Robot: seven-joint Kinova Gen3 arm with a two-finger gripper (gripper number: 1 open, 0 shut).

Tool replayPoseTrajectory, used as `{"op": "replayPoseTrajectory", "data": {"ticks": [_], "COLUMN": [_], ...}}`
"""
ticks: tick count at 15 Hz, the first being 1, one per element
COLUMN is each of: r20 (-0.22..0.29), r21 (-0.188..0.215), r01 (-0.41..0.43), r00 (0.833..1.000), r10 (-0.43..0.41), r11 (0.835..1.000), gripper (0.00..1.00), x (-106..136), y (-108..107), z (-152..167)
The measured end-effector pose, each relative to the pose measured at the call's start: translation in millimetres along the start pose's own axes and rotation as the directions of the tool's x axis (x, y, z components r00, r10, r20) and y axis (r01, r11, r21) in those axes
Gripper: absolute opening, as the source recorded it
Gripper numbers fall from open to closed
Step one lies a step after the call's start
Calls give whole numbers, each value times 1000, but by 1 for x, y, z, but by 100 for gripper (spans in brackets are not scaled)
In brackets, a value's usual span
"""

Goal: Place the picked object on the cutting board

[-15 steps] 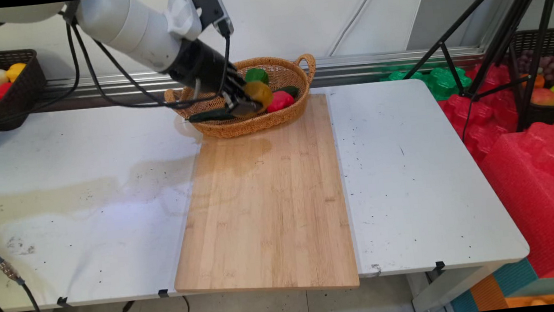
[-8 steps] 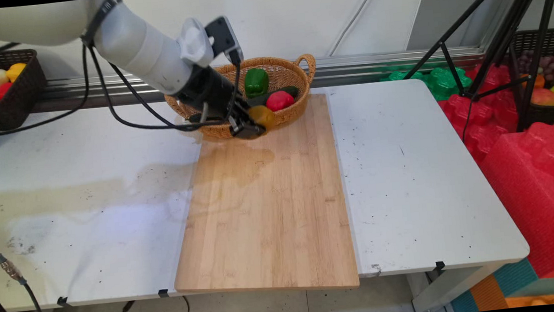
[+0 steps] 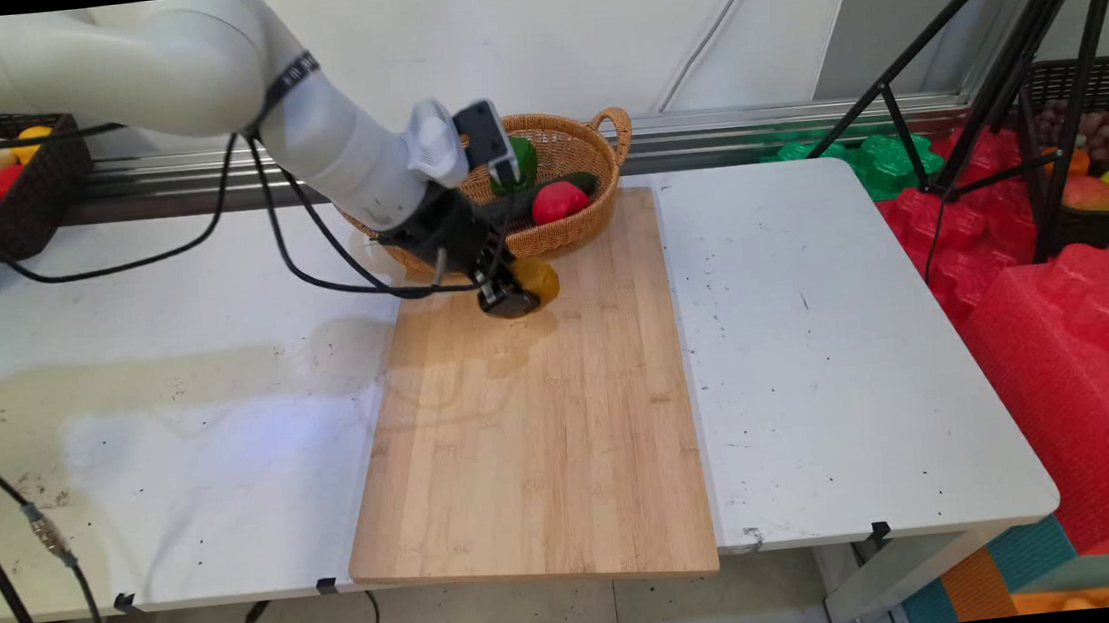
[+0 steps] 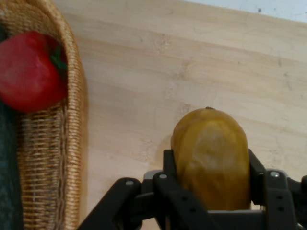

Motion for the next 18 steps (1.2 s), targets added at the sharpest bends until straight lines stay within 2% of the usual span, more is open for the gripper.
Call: {"op": "replayPoseTrajectory", "data": {"ticks": [4,13,14,18], "r20": [32,67,68,65], "r21": [-28,-60,-61,-62], "r01": [9,15,14,4], "r00": [999,998,998,998], "r10": [-8,-11,-10,0], "r11": [1000,998,998,998], "gripper": [0,0,100,100], "x": [-3,-6,-6,-5], "y": [-3,-10,-11,-13], "z": [29,63,64,68]}}
